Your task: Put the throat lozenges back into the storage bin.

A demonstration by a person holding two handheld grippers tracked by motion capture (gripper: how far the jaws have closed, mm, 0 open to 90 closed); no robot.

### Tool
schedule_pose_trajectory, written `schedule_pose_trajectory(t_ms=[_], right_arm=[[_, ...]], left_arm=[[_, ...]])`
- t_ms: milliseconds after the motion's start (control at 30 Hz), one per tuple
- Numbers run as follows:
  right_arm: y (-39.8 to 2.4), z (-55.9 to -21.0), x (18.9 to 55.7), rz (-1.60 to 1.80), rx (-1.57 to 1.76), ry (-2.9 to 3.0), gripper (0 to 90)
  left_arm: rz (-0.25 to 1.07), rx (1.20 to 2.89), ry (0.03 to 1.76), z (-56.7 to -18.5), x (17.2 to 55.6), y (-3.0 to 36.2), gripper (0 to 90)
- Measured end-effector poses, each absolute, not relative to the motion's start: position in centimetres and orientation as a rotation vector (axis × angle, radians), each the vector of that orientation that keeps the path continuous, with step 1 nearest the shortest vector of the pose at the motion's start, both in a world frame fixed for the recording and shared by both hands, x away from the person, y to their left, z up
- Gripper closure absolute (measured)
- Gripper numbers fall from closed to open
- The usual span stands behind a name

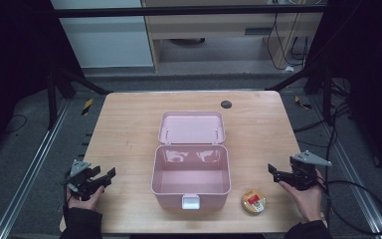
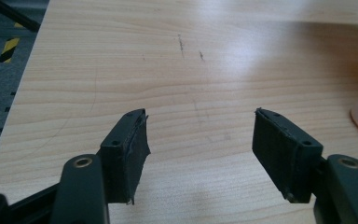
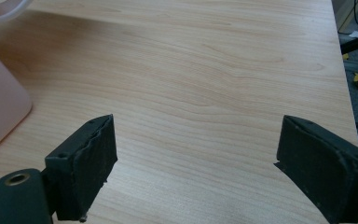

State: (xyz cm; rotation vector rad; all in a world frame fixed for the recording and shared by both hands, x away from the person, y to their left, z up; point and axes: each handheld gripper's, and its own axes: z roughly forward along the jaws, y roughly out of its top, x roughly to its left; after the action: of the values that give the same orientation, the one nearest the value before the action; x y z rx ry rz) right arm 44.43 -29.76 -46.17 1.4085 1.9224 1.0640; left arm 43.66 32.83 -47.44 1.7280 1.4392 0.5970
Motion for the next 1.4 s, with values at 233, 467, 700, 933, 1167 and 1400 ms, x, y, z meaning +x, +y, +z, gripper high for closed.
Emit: schedule_pose_trajectory(t_ms=[233,467,700,933,1167,1400], right_arm=[[-29.2,-44.7,44.3,1.065,1.327,1.963,12.0],[-28.4,-42.3,44.0,1.047,1.188,2.054,12.9],[-26.9,-39.2,43.8,1.033,1.046,2.155,15.3],[-25.1,-37.4,43.5,0.979,0.871,2.298,16.3],[-24.0,-37.8,43.4,0.878,0.744,2.453,14.4],[-23.2,-38.8,42.9,0.783,0.633,2.582,13.2]], left_arm=[[0.579,1.817,1.385,-47.8,43.9,31.8,31.6],[0.580,1.837,1.378,-47.9,43.8,31.4,31.3],[0.579,1.843,1.384,-47.9,43.8,31.4,31.3],[0.567,1.866,1.379,-48.1,44.0,31.2,31.3],[0.562,1.874,1.378,-48.2,44.0,31.1,31.3],[0.557,1.884,1.373,-48.3,44.0,30.9,31.4]])
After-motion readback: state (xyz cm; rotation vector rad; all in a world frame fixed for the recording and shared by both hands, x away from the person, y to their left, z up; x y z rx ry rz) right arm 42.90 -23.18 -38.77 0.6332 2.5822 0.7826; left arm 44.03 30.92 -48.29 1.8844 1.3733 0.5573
